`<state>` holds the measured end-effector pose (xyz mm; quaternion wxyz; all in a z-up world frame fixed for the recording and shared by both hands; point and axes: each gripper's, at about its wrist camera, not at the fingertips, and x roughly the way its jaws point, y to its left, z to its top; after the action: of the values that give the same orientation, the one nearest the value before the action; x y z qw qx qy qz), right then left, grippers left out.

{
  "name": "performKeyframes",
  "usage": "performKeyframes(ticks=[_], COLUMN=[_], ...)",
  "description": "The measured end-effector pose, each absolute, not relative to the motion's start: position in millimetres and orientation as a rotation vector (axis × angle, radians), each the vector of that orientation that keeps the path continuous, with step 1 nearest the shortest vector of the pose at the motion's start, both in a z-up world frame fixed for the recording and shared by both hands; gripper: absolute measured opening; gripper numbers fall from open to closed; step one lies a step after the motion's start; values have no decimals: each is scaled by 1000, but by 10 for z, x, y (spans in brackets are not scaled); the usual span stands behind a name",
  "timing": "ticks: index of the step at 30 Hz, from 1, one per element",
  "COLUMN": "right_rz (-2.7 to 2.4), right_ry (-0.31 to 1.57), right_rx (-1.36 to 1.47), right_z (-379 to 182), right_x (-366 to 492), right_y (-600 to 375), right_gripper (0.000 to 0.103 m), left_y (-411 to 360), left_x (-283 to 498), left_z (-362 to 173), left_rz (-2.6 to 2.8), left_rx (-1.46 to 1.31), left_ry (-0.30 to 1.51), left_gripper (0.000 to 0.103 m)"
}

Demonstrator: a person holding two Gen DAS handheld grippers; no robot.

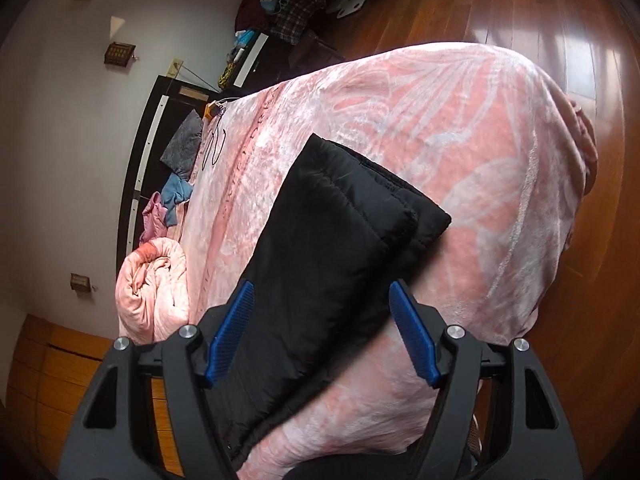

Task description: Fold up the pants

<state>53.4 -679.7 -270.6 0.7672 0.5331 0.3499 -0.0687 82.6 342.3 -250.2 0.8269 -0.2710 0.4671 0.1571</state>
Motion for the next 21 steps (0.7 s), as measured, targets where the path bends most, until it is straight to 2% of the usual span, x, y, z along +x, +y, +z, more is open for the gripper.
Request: performKeyframes(ticks=[6,11,12,13,14,15,16,17,19,20,21], right_rz=[-204,-222,-224,-223,-220,-219,-219,-214,-217,-212,-206], right_ry=[798,803,806,806,807,807,808,810,817,816,811], right_rx=[1223,1271,1265,1262,1264,1266,1265,1260,1240,1242,1240], right_z=[-2924,-3061,-3057,-3050,-3042,-3035,-3026,-3014,-2985,-2971,-2944], right_x=[756,817,826,826,827,827,820,819,805,791,777], right_y=[-6855,-6905,-6901,-6898,-6898,-6907,-6914,-6924,-6936,-6937,-6934], right_gripper=[69,69,68,62,57,45,39,38,26,24,19], left_y=[3234,3043,3021,3004,2985,2967,2954,2933,2921,2926,2947], left_x=[1056,1285,1317,1344,1378,1400,1417,1441,1449,1442,1428], left_z=[-2673,-2962,-2994,-3007,-3011,-3005,-2996,-2990,-2934,-2888,-2848], left_rz=[219,247,253,260,263,287,304,317,333,340,336], left_rx=[-767,-742,-736,-728,-723,-710,-699,-677,-657,-658,-669], left_ry=[1048,1156,1167,1171,1181,1193,1201,1212,1218,1215,1209], left_gripper=[90,89,85,70,50,49,43,40,31,26,25])
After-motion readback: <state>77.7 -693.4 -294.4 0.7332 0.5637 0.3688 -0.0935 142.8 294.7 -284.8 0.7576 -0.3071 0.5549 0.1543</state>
